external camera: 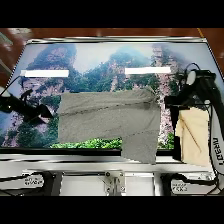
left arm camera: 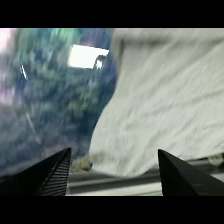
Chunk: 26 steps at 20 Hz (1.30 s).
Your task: Fold the shirts.
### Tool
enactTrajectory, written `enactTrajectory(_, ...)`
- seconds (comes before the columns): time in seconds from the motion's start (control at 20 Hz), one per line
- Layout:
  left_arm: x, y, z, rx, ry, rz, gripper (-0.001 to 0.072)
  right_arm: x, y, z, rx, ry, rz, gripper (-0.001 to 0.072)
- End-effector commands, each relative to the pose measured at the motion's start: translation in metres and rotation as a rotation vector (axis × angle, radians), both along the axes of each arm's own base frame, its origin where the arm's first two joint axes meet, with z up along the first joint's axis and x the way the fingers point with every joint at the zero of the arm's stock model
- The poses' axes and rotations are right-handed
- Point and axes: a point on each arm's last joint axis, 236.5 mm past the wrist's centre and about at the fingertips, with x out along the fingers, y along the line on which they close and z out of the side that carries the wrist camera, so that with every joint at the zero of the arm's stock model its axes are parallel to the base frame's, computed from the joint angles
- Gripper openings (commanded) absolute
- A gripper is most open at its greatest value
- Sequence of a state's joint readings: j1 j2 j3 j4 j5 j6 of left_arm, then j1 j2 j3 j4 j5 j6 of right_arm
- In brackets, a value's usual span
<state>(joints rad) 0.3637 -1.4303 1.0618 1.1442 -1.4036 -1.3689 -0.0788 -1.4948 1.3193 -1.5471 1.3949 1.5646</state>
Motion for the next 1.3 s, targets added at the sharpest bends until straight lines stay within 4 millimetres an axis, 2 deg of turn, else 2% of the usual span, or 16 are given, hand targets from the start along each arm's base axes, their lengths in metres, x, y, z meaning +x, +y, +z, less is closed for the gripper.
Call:
enactTrajectory(0.0, -0.058, -0.016, -0.018, -0.115, -0.007, 0.096, 0.0636, -0.045, 0.029, -0.007, 0.297, 0.087, -0.078, 0.0646)
enactTrajectory(0.15, -0.065, -0.016, -0.03, -0.14, -0.046, 0.214, 0.0634, -0.055, 0.038, -0.021, 0.334, 0.089, -0.097, 0.0646)
enactTrajectory(0.3, -0.077, -0.027, -0.041, -0.154, -0.018, 0.175, 0.0634, -0.049, 0.045, -0.023, 0.337, 0.062, -0.088, 0.0646)
enactTrajectory(0.45, -0.084, -0.039, -0.05, -0.159, -0.008, 0.155, 0.0632, -0.041, 0.044, -0.024, 0.332, 0.03, -0.098, 0.0646)
enactTrajectory(0.55, -0.084, -0.048, -0.054, -0.169, -0.017, 0.153, 0.0579, -0.04, 0.044, -0.024, 0.331, 0.028, -0.102, 0.0646)
enactTrajectory(0.75, -0.074, -0.056, -0.059, -0.149, -0.055, 0.154, 0.0578, -0.043, 0.048, -0.023, 0.346, 0.041, -0.105, 0.0646)
enactTrajectory(1.05, -0.085, -0.07, -0.064, -0.156, -0.025, 0.117, 0.0577, -0.046, 0.05, -0.022, 0.355, 0.056, -0.103, 0.0647)
enactTrajectory(1.1, -0.089, -0.071, -0.066, -0.16, -0.014, 0.119, 0.05, -0.046, 0.05, -0.022, 0.356, 0.057, -0.103, 0.0646)
enactTrajectory(1.15, -0.092, -0.073, -0.068, -0.162, -0.005, 0.12, 0.0367, -0.046, 0.05, -0.022, 0.356, 0.058, -0.103, 0.0646)
enactTrajectory(1.25, -0.095, -0.075, -0.069, -0.17, 0.003, 0.126, 0.0181, -0.047, 0.05, -0.021, 0.356, 0.06, -0.102, 0.0646)
